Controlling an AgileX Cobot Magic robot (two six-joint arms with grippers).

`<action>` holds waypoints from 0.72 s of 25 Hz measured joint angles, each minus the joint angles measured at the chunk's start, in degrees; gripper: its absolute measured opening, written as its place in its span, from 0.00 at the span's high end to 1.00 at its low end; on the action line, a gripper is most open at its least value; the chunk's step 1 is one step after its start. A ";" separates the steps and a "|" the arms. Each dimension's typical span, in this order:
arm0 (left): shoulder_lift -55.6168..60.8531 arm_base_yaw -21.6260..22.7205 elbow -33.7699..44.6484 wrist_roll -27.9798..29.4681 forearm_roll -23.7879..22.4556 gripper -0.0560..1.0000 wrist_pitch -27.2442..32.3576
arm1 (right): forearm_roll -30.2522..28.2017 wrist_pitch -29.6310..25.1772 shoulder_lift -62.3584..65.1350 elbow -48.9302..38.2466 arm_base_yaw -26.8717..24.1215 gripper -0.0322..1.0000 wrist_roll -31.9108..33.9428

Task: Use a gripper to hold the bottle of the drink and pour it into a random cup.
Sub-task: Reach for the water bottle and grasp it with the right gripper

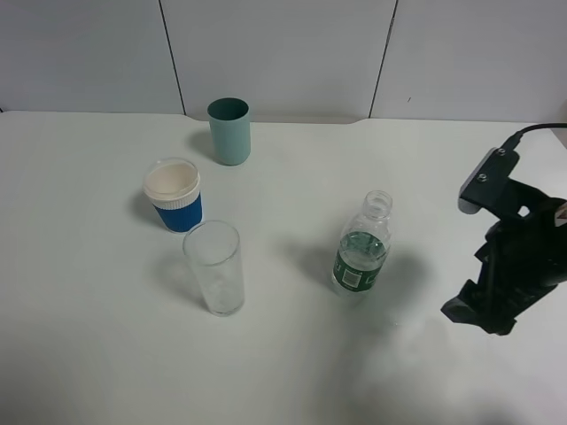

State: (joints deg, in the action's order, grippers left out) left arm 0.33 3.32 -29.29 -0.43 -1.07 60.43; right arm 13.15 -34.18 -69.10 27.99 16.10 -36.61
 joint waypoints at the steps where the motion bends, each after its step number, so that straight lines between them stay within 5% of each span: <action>1: 0.00 0.00 0.00 0.00 0.00 0.02 0.00 | 0.00 1.69 -1.74 0.00 0.87 0.15 0.00; 12: 0.00 0.00 0.00 0.00 0.00 0.02 0.00 | -4.16 13.75 -12.44 -0.75 4.38 0.15 -0.42; 18: 0.00 0.00 0.00 0.00 0.00 0.02 0.00 | -7.74 27.81 -12.56 -6.56 6.33 0.15 -0.80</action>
State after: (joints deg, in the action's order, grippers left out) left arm 0.33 3.32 -29.29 -0.43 -1.07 60.43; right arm 5.41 -6.37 -81.66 21.43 22.43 -37.42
